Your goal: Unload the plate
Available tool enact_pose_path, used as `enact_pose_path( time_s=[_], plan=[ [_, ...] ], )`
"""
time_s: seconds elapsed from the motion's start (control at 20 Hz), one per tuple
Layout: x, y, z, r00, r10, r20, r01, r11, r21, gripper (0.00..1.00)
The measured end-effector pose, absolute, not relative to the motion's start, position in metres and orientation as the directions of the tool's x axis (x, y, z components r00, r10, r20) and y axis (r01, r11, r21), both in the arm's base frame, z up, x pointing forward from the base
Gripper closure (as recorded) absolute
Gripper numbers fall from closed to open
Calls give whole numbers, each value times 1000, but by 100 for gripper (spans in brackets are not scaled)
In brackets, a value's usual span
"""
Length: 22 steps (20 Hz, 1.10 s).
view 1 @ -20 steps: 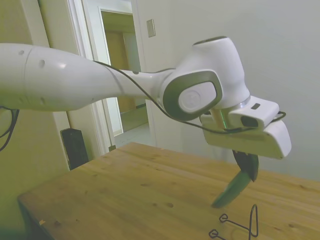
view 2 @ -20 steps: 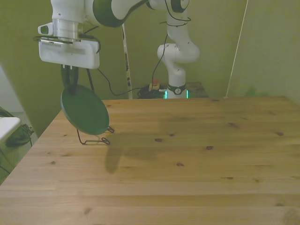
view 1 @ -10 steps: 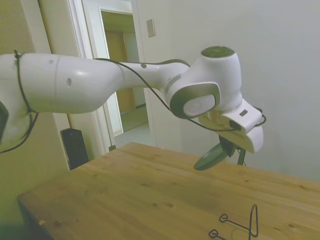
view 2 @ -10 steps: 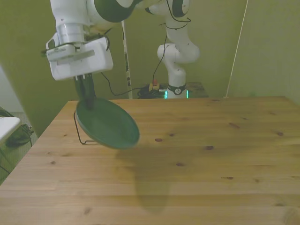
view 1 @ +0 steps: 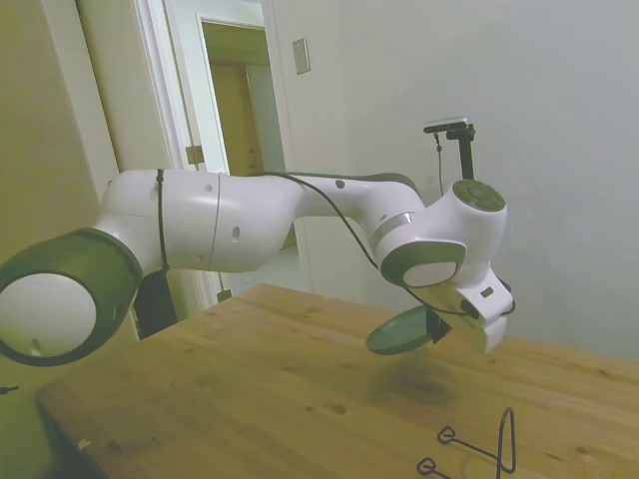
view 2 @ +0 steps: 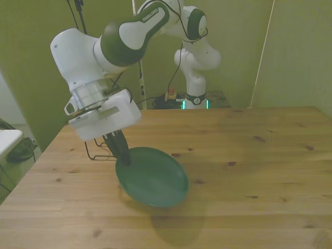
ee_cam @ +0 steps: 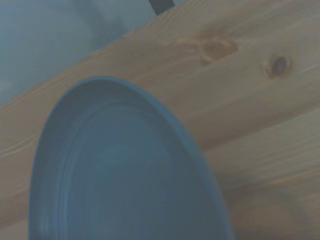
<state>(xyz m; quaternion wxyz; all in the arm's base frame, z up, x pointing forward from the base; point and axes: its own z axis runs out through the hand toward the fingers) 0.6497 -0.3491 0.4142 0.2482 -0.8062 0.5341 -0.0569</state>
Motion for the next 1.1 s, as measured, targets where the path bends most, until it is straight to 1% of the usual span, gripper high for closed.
enact_pose_path(
  time_s=[0.1, 0.25, 0.3, 0.5, 0.85, 1.0, 1.1],
  plan=[
    [647, -358, 396, 410, -892, -190, -846, -294, -445, 100],
    [642, -369, 382, 398, -895, -201, -855, -283, -434, 100],
    [640, -372, 381, 395, -896, -205, -858, -279, -432, 0],
    [632, -380, 378, 398, -890, -221, -861, -279, -426, 0],
    [625, -392, 380, 394, -894, -214, -862, -278, -425, 0],
    [618, -403, 388, 387, -900, -200, -859, -272, -434, 0],
    [616, -405, 399, 390, -901, -191, -853, -276, -442, 0]
  ],
)
